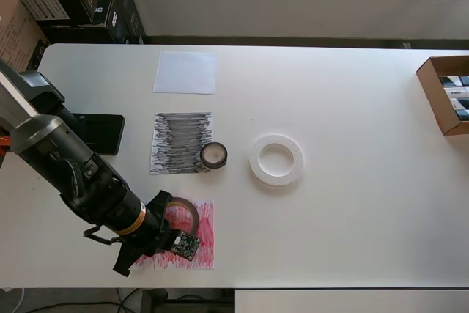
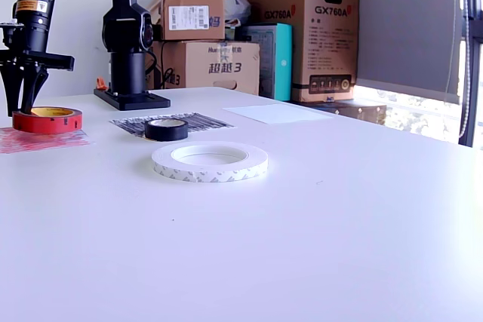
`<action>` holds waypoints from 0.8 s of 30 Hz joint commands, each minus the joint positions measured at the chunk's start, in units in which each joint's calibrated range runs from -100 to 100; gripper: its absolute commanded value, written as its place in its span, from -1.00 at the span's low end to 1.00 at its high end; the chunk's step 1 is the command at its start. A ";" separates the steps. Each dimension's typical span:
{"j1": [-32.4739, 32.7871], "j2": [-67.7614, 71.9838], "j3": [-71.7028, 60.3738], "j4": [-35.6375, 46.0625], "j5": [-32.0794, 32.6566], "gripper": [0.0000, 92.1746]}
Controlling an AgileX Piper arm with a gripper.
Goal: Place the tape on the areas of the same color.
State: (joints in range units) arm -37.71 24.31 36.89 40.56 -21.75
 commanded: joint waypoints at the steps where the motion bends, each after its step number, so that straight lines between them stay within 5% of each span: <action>1: -0.09 0.20 0.32 -0.29 0.06 -1.00; 24: -1.43 2.07 -0.23 -4.71 -0.10 -0.95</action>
State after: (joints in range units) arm -39.16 26.72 36.89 35.52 -21.87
